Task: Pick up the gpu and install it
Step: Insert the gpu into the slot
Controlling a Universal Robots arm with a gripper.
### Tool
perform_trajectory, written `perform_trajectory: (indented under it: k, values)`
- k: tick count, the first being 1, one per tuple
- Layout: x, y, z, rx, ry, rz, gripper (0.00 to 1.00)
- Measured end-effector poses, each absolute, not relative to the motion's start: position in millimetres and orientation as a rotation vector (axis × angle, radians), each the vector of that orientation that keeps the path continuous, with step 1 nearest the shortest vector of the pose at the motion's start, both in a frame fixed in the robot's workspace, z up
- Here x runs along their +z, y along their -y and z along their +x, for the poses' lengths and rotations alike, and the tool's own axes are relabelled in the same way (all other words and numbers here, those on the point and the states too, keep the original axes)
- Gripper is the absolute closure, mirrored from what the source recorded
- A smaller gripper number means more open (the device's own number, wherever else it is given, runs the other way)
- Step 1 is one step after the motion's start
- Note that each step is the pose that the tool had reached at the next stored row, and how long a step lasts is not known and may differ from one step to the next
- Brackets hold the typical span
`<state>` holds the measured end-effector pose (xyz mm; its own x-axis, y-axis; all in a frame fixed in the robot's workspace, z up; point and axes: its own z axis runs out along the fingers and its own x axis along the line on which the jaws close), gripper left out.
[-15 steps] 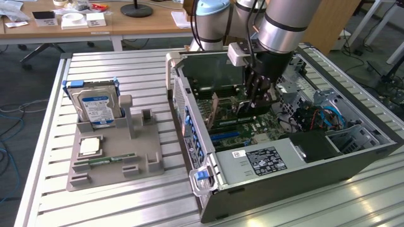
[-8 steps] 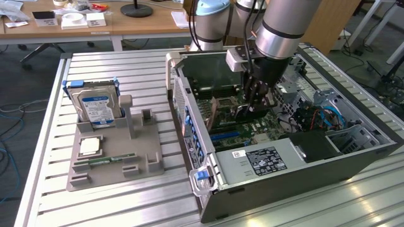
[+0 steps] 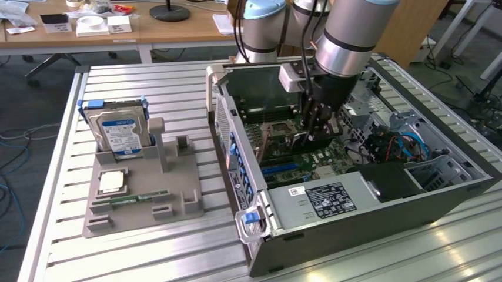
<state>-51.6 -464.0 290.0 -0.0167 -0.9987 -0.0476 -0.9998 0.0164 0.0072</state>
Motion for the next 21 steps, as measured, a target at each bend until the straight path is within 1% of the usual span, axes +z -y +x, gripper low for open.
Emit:
perform_trajectory:
  k: [11,21]
  values:
    - [280,464,-55,0.06,-2.219,-2.182,0.73]
    - [277,464,-58,0.06,-2.219,-2.182,0.73]
